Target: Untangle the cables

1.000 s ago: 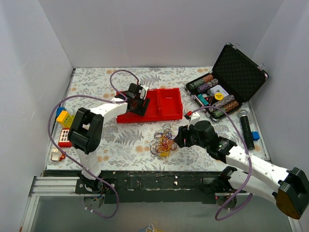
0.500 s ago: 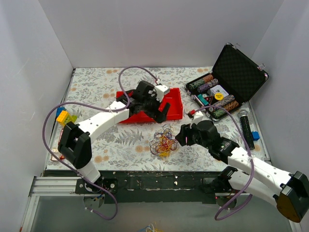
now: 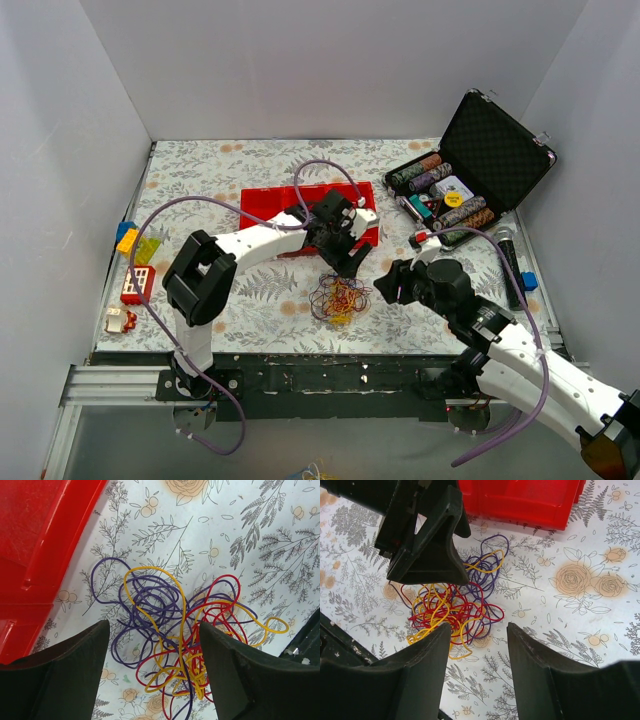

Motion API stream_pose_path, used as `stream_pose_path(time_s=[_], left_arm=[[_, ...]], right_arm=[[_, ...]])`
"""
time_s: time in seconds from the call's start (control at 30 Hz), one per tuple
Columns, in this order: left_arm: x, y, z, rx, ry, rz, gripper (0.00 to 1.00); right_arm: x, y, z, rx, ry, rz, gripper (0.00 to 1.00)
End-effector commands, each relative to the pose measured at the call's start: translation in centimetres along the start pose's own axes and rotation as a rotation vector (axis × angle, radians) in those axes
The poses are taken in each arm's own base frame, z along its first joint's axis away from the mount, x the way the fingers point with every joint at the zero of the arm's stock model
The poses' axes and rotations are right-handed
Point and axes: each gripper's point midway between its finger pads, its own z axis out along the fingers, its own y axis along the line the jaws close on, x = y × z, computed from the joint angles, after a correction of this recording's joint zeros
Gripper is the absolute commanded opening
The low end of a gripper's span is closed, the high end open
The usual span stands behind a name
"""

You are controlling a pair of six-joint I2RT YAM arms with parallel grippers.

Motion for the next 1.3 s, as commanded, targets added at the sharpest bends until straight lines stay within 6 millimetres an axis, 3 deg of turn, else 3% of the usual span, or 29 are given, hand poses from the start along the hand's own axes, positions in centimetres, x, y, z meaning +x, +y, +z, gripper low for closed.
stream_pose_path(time_s=[0.0,0.17,0.47,0.63,0.83,0.9,1.07,1.27], left_arm=[[-1.5,-0.8,-0.6,0.008,-0.03,0.053,0.7],[-1.7,-2.1,-0.6,0.056,-0.031,0.074,0.52],[0.3,-2.2,-0.1,0.068,0.063,0.088,0.0],[-2.0,-2.4,-2.0,0.047,0.022,0.103,0.0],[-7.9,-3.9,-8.6,0.023,-0.166,0.136,0.0],[-8.8,-4.5,-10.7,0.021,-0.217,0.14,0.0],[-7.7,-6.1,-13.1,0.071,-0.232,0.145,0.0],[-7.8,-7.4,-15.3,0.111,-0.263,0.147,0.0]], right_arm=[[-0.1,-0.5,-0.2,0.023,-0.018,0.022,0.56],[0.1,-0.6,-0.1,0.022,-0.017,0.027,0.54],[-0.1,-0.8,-0.1,0.027,-0.03,0.034,0.47],[-0.6,-0.6,0.1,0.022,-0.039,0.031,0.46],[-2.4,0.4,0.4,-0.013,-0.078,0.001,0.59],[-3.3,0.9,0.6,-0.03,-0.097,-0.02,0.64],[-7.1,2.7,0.6,-0.093,-0.207,-0.101,0.82],[-10.5,6.0,-0.1,-0.247,-0.348,-0.167,0.88]])
